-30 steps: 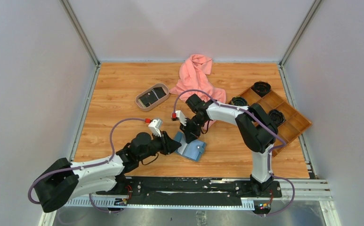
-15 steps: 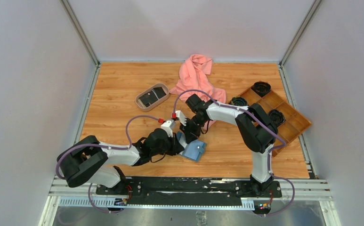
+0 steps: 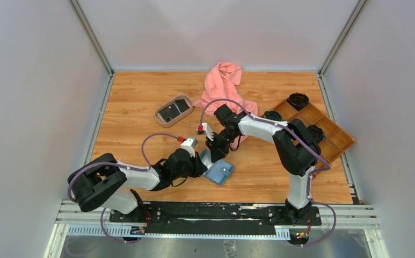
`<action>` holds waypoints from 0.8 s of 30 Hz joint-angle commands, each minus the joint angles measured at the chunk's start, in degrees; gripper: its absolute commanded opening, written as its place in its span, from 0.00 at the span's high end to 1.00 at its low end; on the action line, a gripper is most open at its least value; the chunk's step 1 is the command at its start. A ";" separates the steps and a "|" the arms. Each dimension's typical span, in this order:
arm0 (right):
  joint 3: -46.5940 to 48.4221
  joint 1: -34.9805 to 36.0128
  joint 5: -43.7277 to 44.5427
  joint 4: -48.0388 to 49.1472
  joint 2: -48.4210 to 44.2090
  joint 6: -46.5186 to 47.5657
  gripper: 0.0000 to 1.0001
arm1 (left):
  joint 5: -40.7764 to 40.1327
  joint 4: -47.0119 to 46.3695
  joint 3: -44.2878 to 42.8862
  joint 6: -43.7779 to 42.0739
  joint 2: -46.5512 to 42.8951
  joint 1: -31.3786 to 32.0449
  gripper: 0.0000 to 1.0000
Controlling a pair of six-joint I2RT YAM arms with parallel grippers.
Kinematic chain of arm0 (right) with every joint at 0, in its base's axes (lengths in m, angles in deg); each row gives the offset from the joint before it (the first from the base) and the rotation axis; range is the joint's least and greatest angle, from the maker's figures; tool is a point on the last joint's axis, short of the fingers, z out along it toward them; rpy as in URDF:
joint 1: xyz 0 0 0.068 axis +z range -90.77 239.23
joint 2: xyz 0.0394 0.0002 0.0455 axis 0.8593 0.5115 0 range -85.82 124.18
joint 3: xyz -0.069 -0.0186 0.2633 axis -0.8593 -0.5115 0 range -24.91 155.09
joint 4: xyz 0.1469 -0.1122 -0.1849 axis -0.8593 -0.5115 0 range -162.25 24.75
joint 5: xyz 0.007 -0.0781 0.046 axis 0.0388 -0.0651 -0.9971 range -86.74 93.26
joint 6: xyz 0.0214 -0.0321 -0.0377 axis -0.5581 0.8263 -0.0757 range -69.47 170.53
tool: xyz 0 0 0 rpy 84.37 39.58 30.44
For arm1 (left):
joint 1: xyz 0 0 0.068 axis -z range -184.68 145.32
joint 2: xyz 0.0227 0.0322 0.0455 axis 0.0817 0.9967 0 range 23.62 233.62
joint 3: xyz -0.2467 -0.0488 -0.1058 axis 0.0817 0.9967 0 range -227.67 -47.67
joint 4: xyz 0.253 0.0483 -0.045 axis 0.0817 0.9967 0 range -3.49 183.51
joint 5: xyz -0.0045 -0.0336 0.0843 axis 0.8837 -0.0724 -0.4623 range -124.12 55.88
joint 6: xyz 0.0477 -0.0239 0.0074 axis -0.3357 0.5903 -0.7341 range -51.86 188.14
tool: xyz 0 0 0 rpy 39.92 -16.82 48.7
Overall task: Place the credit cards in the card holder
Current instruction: Open the card holder at the center of the board.
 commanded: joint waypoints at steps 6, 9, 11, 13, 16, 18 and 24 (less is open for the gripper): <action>6.30 -0.53 -4.35 -2.23 2.80 -0.36 0.81 | -2.25 4.06 0.67 -1.92 -0.89 -0.18 0.92; 8.98 -0.21 -0.44 -2.35 5.95 -2.49 0.81 | -1.71 4.15 1.19 -2.00 -2.83 -0.31 0.91; 10.22 -0.17 1.81 -2.71 7.93 -3.16 0.81 | -1.00 4.15 1.64 -2.04 -4.87 -0.72 0.90; 10.45 -0.11 3.01 -2.87 9.01 -3.57 0.81 | -0.04 4.55 2.10 -2.14 -7.68 -1.30 0.88; 10.31 -0.04 4.60 -2.94 9.78 -3.76 0.81 | 1.38 9.19 1.35 -3.85 -13.90 -2.10 0.79; 10.36 -0.06 5.45 -3.02 9.91 -3.73 0.81 | 1.81 14.22 -0.04 -6.70 -18.64 -2.75 0.71; 10.31 0.27 6.15 -3.19 9.65 -2.98 0.81 | -3.89 37.02 -11.31 -21.06 -30.25 -7.95 0.39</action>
